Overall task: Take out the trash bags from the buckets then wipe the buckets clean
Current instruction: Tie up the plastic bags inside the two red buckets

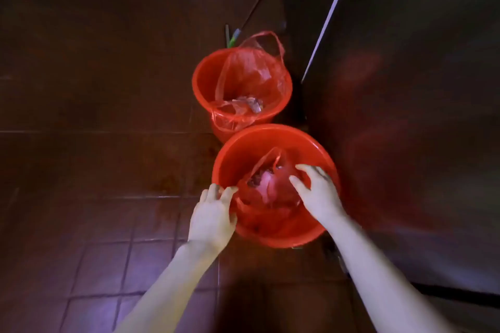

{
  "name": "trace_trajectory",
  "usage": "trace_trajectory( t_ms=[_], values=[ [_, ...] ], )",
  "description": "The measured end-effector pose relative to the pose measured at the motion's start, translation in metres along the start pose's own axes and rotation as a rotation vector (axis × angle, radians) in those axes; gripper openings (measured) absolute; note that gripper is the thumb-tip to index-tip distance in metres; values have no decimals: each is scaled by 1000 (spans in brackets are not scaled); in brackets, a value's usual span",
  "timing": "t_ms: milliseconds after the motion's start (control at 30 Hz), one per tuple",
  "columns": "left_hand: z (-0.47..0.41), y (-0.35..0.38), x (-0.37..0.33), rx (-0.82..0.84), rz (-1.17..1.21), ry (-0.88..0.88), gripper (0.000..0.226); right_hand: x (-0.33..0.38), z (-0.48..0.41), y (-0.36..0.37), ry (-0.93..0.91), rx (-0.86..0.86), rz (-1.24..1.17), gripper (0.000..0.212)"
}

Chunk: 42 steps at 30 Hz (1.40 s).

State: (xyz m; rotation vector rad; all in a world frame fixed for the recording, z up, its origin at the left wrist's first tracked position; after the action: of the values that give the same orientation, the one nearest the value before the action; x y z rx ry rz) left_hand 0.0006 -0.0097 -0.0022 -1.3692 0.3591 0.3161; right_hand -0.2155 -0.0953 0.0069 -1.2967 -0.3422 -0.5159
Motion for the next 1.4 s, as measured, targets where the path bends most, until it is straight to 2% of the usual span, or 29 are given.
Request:
trace_trajectory(
  t_ms=[67,133,267,367,500,667,767,833,900,1033,1133,1200,1300,1400],
  values=[
    [-15,23,15,-3,34,9,57,-10,-18,32,35,-65,-129,38],
    [-31,38,27,48,80,27,50,-16,-37,61,48,-104,-158,39],
    [-50,54,35,-85,354,110,15,-26,-66,102,20,-196,-247,40],
    [-60,49,30,-168,636,179,18,-25,-76,112,-52,-271,-353,29],
    [-70,35,20,-302,711,188,24,-12,-71,112,-123,-203,-417,12],
    [-77,41,19,-398,947,16,28,2,-49,102,-41,-198,-639,16],
    [-80,41,15,-478,887,51,27,2,-22,94,-53,-280,-673,16],
    [-77,42,5,-512,967,61,28,3,0,91,-43,-274,-673,16],
    [-72,45,-5,-500,1061,69,28,3,19,88,-31,-256,-626,15],
    [-71,53,-13,-407,1004,129,30,5,35,80,-41,-249,-601,15],
    [-75,58,-8,-285,1002,50,30,7,35,86,-69,-172,-503,23],
    [-74,65,-5,-229,1021,-16,24,7,33,92,-74,-196,-415,25],
    [-71,73,-5,-173,1124,-93,20,0,26,93,-6,-230,-445,20],
    [-70,76,-6,-60,1188,-88,25,-9,21,94,9,-156,-438,20]
  ],
)
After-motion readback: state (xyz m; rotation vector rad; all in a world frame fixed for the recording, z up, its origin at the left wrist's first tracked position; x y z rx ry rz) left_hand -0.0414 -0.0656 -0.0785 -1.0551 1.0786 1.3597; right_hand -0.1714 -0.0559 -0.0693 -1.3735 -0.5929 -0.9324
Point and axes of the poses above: each hand's wrist, its own z-axis away from the middle knuckle, its own y-axis out of the palm, x = y × z, the point moved 1 cm from there along -z, towards the middle knuckle, and after that the axes turned 8 degrees about y, right-handed, at the moved point
